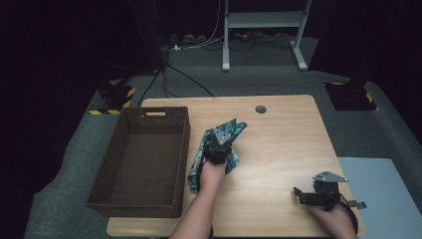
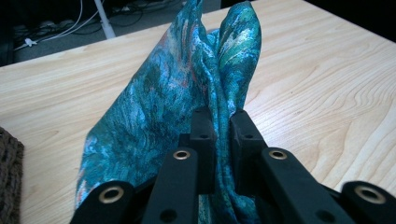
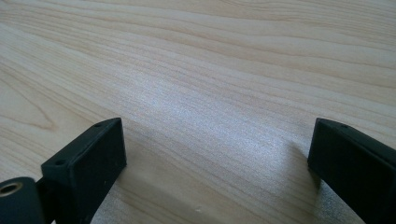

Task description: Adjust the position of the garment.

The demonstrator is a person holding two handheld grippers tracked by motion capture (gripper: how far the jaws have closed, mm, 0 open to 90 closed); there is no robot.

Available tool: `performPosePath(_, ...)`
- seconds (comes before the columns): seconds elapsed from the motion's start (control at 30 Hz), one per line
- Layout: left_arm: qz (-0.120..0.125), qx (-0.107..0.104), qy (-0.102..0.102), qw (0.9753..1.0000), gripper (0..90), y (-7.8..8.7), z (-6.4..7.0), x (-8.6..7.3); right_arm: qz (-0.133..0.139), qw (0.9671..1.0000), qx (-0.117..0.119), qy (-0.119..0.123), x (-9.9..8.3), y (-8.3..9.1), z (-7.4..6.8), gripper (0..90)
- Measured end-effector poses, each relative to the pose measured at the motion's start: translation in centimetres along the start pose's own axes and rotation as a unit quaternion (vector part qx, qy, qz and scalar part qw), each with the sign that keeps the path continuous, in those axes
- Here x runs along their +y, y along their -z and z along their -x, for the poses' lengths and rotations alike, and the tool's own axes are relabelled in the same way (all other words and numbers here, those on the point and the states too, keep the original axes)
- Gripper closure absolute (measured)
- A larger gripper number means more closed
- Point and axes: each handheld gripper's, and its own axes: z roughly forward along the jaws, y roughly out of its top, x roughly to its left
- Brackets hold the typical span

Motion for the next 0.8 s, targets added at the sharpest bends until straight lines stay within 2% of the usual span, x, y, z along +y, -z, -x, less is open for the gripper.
performPosePath(0.43, 0.029, -0.002, 0.005, 0.9996, 82.0, 1.8, -0.4, 0.7, 0.0, 1.0, 0.0, 0.0, 0.0, 0.0, 0.0, 4.1)
performPosePath(0.8, 0.064, -0.009, 0.013, 0.9978, 82.4, 3.4, -0.7, 1.6, 0.0, 1.0, -0.001, -0.001, 0.0, 0.0, 0.0, 4.2)
